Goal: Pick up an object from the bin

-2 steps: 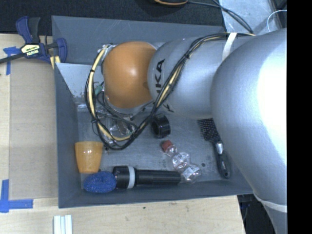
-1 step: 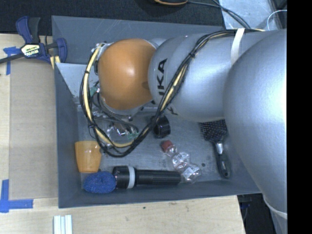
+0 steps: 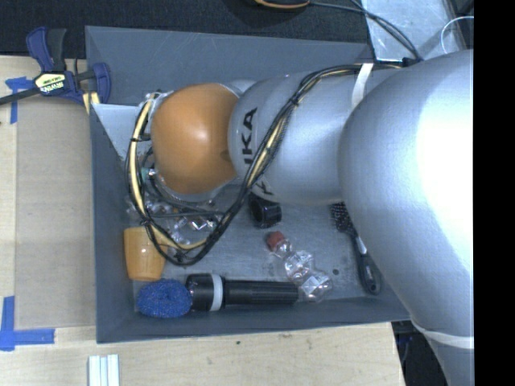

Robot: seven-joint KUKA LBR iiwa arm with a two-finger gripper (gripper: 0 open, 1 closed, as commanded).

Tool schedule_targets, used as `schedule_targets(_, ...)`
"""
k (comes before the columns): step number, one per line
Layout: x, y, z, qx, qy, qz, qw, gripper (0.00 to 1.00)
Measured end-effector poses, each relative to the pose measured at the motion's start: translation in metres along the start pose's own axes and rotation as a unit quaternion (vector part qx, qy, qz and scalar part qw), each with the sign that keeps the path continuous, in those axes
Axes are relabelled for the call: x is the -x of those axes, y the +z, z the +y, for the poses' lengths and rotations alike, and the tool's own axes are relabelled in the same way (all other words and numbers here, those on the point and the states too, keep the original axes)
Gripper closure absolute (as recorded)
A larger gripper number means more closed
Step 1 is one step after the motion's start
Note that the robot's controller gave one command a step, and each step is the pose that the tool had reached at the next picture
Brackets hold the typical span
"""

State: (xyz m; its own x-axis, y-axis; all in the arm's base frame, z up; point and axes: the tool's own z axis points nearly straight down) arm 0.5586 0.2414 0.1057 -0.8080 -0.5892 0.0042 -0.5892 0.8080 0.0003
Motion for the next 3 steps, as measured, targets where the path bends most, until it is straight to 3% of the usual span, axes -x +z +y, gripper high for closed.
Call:
schedule_targets(1,-0.0086,0.0355,0.0037,-0.004,-0.102,-0.0078,0.9948,0.0)
schedule_targets(2,-0.0113,0.0344,0.0086,-0.003,-0.167,-0.0026,0.9859,1.0)
schedule_targets(3,-0.0113,0.0344,0.0086,-0.003,-0.167,-0.0026,0.986,1.0)
